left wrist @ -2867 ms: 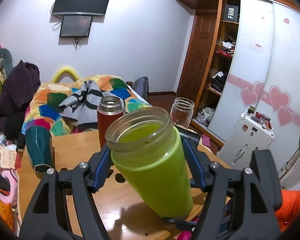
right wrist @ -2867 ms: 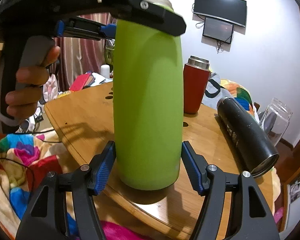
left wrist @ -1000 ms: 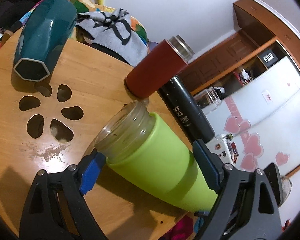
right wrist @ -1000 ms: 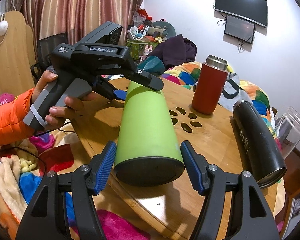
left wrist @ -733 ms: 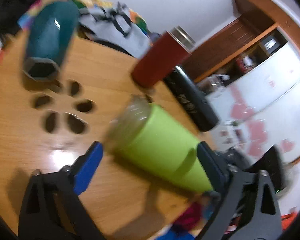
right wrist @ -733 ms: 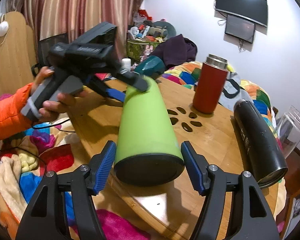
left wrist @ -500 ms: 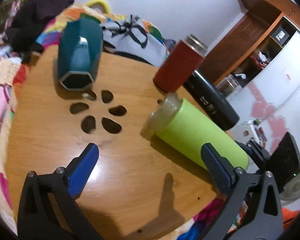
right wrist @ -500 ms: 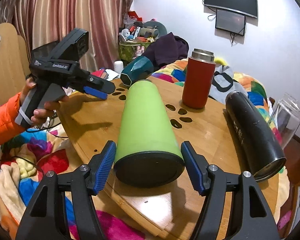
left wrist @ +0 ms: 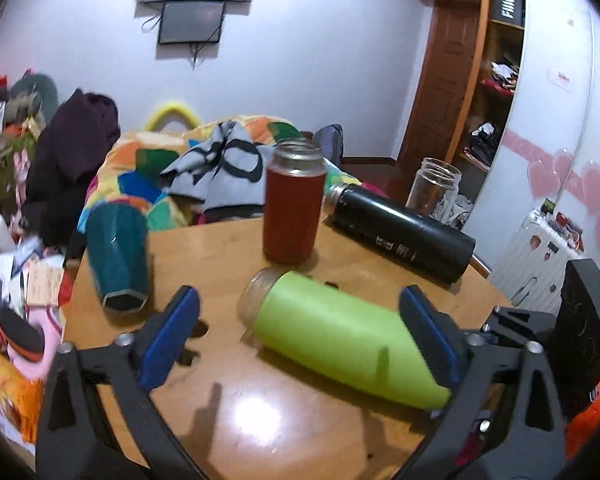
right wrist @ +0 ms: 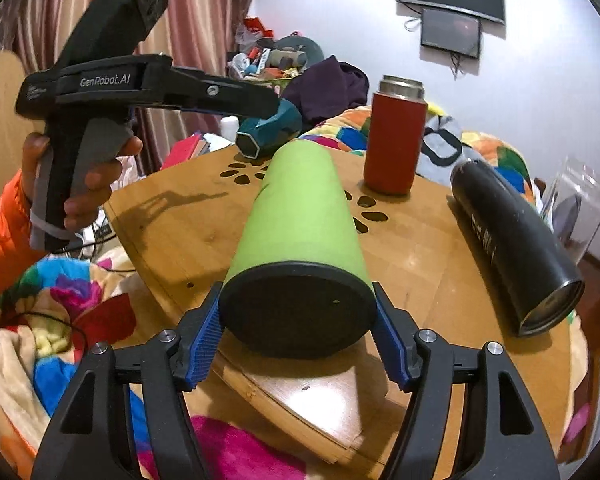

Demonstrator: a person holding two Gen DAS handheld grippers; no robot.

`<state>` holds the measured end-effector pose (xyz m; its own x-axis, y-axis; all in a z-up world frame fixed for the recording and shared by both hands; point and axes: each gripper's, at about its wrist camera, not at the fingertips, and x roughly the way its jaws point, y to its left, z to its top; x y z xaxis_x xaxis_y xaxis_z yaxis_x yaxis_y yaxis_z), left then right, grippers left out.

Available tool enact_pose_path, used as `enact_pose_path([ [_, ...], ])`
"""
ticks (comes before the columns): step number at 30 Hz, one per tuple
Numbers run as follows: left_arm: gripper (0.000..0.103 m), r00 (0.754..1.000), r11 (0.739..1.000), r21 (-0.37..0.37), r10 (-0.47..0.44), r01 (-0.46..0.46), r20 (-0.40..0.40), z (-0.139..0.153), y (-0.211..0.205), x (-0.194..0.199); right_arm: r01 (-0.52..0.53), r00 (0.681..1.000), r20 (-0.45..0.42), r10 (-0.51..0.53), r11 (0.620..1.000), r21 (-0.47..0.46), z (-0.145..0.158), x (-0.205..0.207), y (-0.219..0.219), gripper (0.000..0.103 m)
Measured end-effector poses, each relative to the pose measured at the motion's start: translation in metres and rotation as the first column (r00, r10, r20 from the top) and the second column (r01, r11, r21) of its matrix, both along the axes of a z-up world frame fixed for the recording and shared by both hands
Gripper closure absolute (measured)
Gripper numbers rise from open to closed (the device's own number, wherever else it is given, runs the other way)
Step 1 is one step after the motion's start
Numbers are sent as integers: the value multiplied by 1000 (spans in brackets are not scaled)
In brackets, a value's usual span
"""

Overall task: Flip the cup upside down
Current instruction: 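Tilt the tumbler onto its side with both grippers, base toward the right gripper, then rotate the tumbler base-up with the right gripper while the left gripper releases it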

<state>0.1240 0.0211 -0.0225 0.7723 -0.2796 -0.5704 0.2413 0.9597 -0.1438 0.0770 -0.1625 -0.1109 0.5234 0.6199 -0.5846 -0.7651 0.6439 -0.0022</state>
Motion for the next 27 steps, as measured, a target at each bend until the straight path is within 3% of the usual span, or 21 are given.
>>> enact_pose_path([
  [2, 28, 1000, 1000, 11, -11, 12, -20, -2, -9, 8, 9, 1000, -6, -9, 1000, 6, -1, 1, -1, 38],
  [10, 60, 998, 998, 61, -28, 32, -62, -19, -29, 23, 33, 999, -15, -32, 999, 36, -4, 2, -4, 39],
  [27, 79, 997, 995, 64, -80, 79, 11, -10, -35, 5, 30, 990, 134, -42, 996, 88, 32, -30, -14, 40],
])
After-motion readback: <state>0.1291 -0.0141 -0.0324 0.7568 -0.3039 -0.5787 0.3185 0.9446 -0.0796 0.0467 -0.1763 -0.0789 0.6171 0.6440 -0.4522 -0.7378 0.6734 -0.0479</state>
